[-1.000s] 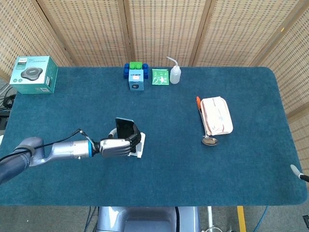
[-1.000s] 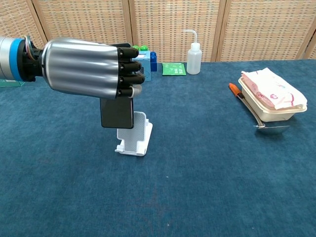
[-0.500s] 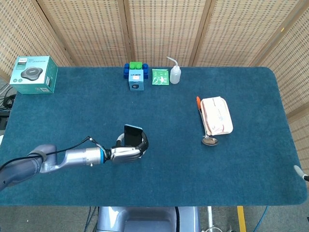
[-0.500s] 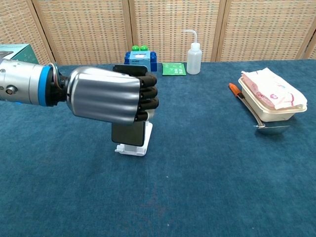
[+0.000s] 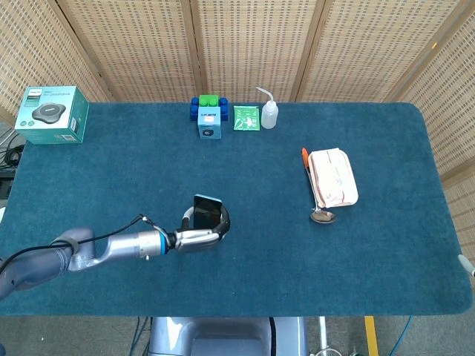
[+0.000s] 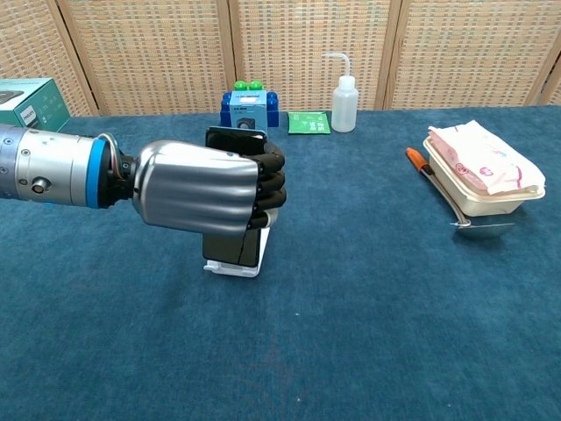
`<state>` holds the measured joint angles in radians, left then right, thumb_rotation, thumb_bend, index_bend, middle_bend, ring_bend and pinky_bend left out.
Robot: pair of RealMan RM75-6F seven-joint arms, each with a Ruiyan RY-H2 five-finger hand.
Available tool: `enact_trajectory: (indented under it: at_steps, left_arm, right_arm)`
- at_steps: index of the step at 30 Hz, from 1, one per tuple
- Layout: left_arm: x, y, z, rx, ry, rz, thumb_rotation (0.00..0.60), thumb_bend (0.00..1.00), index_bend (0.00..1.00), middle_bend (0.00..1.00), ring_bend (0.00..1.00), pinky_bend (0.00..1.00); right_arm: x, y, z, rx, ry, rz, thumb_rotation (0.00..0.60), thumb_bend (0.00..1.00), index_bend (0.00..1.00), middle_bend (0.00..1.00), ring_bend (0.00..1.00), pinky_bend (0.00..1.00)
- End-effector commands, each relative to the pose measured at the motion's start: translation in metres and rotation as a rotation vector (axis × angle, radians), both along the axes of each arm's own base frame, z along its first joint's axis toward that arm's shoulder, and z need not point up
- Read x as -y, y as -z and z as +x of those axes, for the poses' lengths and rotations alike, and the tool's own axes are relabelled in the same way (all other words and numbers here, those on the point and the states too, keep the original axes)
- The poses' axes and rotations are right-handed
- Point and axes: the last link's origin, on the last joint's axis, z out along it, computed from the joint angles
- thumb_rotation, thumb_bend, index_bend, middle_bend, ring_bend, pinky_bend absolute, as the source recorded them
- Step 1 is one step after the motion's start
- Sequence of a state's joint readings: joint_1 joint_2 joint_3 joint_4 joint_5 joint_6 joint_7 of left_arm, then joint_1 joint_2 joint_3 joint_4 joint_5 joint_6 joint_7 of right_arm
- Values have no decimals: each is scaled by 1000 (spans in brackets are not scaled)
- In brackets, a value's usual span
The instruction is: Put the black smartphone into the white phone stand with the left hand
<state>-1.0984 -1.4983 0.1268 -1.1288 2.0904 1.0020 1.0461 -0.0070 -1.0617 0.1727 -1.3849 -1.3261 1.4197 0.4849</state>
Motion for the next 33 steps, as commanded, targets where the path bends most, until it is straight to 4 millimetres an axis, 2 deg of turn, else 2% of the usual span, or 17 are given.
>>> enact_trajectory:
  at_steps: [1,16,20,22,24,27,29,33]
  left_arm:
    - [0,2,0,6,-8,13,600,63,444,367,456,398]
    - [4,14,-3,3,-39,21,600,60,440,366,456,399]
    - [6,16,-5,5,-47,11,600,52,419,315,443,399]
    - [7,16,-4,12,-49,6,600,33,360,227,374,399]
    - [7,15,-4,18,-52,2,600,8,218,84,238,399]
    - [7,15,-4,18,-53,1,600,0,31,0,70,369]
    - [8,14,-4,16,-54,0,600,0,0,0,12,307]
    - [9,9,-4,15,-63,-8,600,0,0,0,0,206]
  right_arm:
    - [0,0,0,0,-1,0,600,260,0,0,0,0]
    - [-1,-1,1,2,-4,-1,600,260,0,0,0,0]
    - [-2,-1,1,5,-3,-3,600,260,0,0,0,0]
    - [-2,-2,0,7,-2,-5,600,260,0,0,0,0]
    - [-2,-3,0,8,-2,-6,600,260,0,0,0,0]
    - [-2,-3,-1,9,-1,-6,600,260,0,0,0,0]
    - [-2,-3,-1,10,-2,-6,600,260,0,0,0,0]
    - [-3,-3,-1,9,-1,-4,600,260,0,0,0,0]
